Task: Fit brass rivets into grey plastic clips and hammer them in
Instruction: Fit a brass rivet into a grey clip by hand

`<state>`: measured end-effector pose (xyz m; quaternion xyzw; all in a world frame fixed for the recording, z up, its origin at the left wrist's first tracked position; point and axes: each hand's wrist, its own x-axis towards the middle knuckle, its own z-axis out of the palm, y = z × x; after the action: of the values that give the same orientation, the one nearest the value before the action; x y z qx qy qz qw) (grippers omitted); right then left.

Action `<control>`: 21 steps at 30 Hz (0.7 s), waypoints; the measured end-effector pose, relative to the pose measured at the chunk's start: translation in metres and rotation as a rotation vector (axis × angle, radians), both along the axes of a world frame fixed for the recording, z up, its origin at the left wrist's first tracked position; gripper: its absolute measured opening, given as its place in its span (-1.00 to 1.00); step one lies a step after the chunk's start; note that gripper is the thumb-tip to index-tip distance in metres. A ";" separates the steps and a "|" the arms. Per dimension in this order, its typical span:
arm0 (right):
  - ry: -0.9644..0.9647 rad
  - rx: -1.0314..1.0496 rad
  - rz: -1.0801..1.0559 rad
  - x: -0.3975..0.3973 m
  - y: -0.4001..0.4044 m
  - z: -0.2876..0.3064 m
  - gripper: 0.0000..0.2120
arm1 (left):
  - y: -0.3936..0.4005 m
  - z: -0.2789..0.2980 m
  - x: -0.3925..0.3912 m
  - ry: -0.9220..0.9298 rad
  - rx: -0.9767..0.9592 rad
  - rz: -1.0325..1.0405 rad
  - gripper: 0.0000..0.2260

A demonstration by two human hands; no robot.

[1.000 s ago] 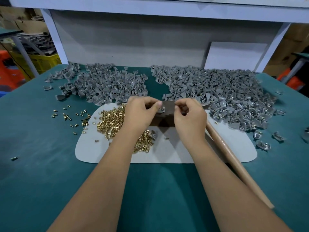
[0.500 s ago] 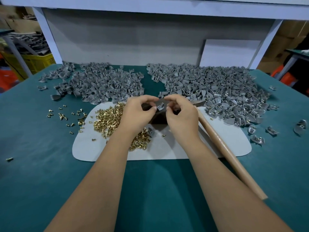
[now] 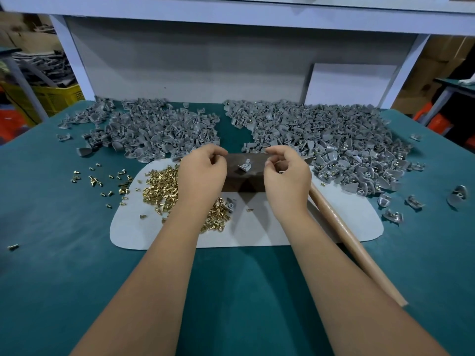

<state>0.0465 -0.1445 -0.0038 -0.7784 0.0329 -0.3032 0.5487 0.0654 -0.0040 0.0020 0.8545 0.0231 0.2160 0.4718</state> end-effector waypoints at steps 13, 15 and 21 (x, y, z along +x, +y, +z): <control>0.027 -0.149 -0.108 -0.005 0.003 0.001 -0.75 | -0.005 0.002 -0.009 -0.051 0.024 -0.256 -0.60; 0.017 -0.158 -0.077 -0.005 0.005 0.001 -0.74 | -0.008 0.000 -0.009 0.004 -0.021 -0.399 -0.52; -0.042 -0.140 0.016 -0.005 0.006 -0.001 -0.74 | -0.008 -0.006 -0.005 -0.060 -0.012 -0.379 -0.67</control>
<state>0.0413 -0.1381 -0.0045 -0.8087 -0.0061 -0.3166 0.4957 0.0606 -0.0118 -0.0037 0.8339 -0.1510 0.1487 0.5096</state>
